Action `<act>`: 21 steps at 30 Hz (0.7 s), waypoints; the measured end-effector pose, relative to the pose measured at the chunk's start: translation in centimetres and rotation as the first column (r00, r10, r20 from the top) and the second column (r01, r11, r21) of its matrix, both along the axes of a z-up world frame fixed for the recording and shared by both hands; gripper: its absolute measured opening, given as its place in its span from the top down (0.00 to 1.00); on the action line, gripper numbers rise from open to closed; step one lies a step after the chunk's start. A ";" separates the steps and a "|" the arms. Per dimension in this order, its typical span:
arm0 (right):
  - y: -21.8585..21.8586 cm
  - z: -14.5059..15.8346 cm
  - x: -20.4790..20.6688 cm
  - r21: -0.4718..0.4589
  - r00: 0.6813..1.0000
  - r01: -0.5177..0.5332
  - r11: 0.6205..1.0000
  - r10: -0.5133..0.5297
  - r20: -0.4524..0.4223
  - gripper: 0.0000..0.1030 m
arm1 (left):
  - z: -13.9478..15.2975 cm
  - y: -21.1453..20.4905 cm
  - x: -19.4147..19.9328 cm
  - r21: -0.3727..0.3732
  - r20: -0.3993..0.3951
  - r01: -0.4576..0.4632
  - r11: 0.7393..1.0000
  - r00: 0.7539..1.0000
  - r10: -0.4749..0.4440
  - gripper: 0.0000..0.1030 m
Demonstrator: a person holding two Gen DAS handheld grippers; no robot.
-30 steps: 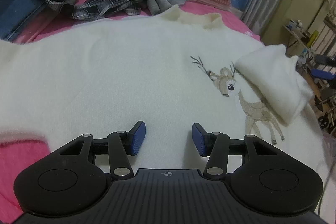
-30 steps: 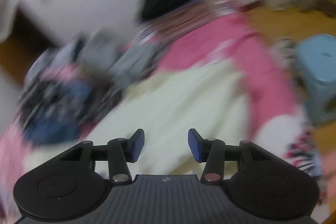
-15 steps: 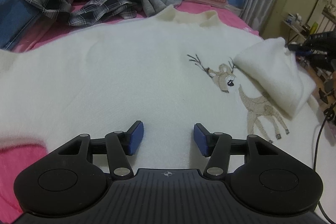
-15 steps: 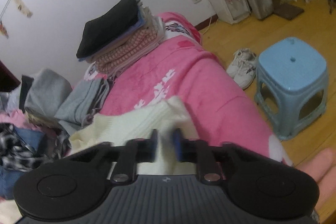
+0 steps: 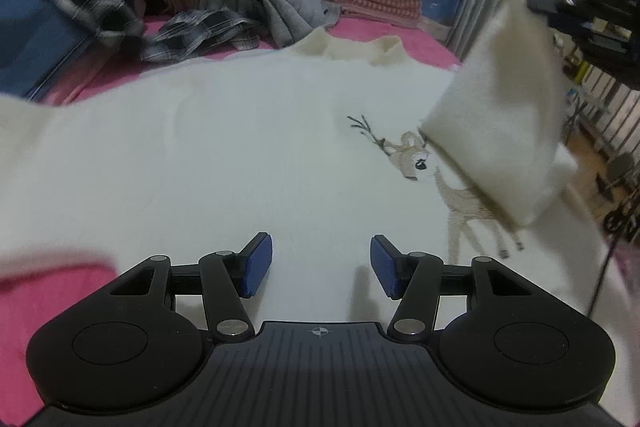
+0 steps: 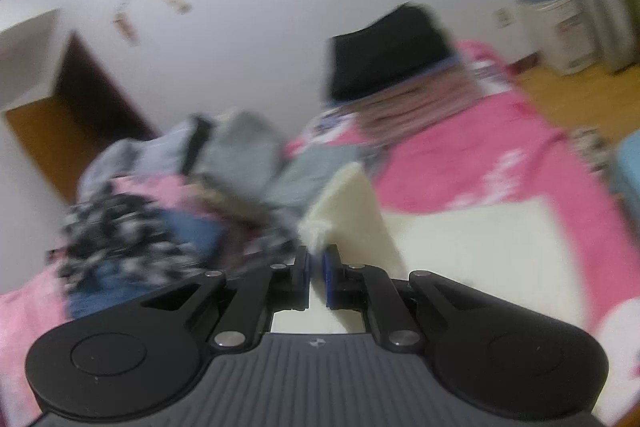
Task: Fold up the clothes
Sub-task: 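Fold the held sleeve over the deer print with the right tool and release, then close the left tool on the folded sleeve cuff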
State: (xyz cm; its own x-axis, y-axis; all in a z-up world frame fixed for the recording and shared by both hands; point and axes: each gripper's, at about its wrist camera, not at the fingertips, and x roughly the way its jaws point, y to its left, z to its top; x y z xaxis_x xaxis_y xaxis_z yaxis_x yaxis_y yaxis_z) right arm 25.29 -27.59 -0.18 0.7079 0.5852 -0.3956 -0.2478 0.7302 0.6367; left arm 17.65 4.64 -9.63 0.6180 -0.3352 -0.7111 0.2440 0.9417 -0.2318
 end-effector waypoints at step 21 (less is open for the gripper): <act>-2.0 -9.7 -7.9 0.446 0.898 0.077 0.892 0.133 -0.420 0.69 | -0.7 5.0 -2.8 -0.199 -0.135 -0.042 0.979 0.991 0.015 0.47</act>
State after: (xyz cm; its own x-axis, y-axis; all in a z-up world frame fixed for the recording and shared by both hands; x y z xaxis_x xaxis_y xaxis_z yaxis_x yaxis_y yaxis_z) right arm 17.35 -29.56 -9.87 0.5090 0.7869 -0.3489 0.1094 0.3429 0.9330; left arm 14.83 9.66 -10.33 0.5341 -0.4637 -0.7069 0.1725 0.8783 -0.4459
